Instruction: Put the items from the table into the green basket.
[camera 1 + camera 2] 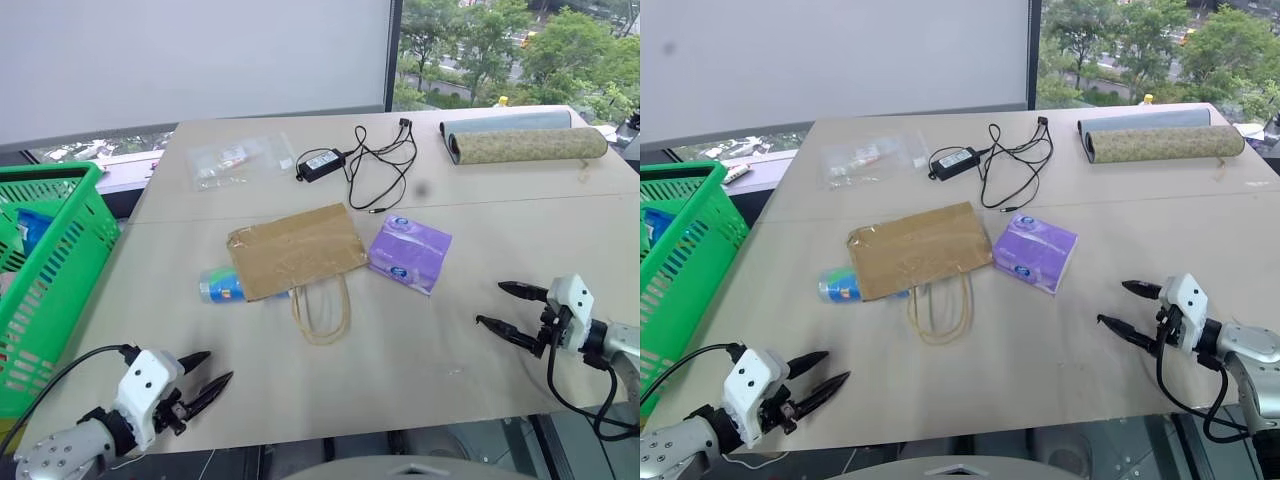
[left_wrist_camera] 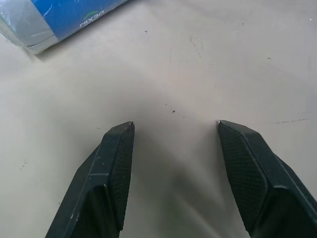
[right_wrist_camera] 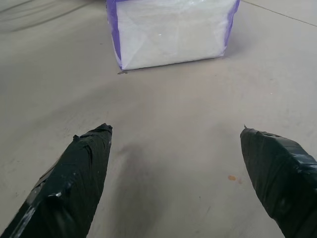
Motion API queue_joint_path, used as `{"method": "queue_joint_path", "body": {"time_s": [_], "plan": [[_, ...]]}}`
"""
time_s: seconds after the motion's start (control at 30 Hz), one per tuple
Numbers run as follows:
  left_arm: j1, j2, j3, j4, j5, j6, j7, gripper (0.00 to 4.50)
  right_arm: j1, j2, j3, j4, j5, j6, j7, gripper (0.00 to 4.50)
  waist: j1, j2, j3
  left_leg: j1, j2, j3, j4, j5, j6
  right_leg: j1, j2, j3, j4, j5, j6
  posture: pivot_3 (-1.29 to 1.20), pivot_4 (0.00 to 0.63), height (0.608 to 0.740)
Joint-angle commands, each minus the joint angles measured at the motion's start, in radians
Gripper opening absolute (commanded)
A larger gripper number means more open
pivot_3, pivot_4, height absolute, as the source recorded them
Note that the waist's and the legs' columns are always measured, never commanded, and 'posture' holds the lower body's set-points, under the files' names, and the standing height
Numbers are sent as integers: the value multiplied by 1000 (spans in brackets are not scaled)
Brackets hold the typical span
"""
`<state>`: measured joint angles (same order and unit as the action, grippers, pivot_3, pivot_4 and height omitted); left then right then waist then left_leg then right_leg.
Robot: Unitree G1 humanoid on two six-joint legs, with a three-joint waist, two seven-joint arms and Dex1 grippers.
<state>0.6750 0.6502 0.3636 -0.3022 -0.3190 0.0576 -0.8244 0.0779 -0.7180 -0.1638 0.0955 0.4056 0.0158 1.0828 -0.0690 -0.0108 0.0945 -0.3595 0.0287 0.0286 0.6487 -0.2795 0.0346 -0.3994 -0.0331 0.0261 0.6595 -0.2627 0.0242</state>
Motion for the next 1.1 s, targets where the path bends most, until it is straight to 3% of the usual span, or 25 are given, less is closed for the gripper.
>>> {"method": "queue_joint_path", "body": {"time_s": [0.03,0.4,0.6,0.9,1.1], "plan": [[-4,-7,7,25,0,21,5,2763,-18,1,-22,-10,11,-16,10,4401,0,0,0,0,0,0,0,0,0,0,0,0,0,0,0,-67,84,740],[-24,-38,19,-19,-26,24,12,2763,-68,16,14,-7,9,13,45,4401,21,-3,0,-1,0,-1,1,0,0,0,2,-1,1,1,-1,-39,84,740],[-104,-24,26,-94,-9,-19,28,2763,-58,-28,58,-195,96,206,101,4401,32,-4,2,-1,0,-2,1,0,0,0,0,-2,1,1,-1,-33,89,740],[-338,68,-32,-45,255,-235,95,2763,-170,0,113,-493,220,388,31,4401,35,-6,3,-3,-2,-5,2,0,0,0,1,-5,0,3,2,-40,83,740],[-546,134,-175,110,440,-398,119,2763,-274,43,136,-559,268,463,-40,4401,37,-6,3,-4,-3,-5,2,0,0,0,-1,-5,-1,4,3,-56,75,740]]}}
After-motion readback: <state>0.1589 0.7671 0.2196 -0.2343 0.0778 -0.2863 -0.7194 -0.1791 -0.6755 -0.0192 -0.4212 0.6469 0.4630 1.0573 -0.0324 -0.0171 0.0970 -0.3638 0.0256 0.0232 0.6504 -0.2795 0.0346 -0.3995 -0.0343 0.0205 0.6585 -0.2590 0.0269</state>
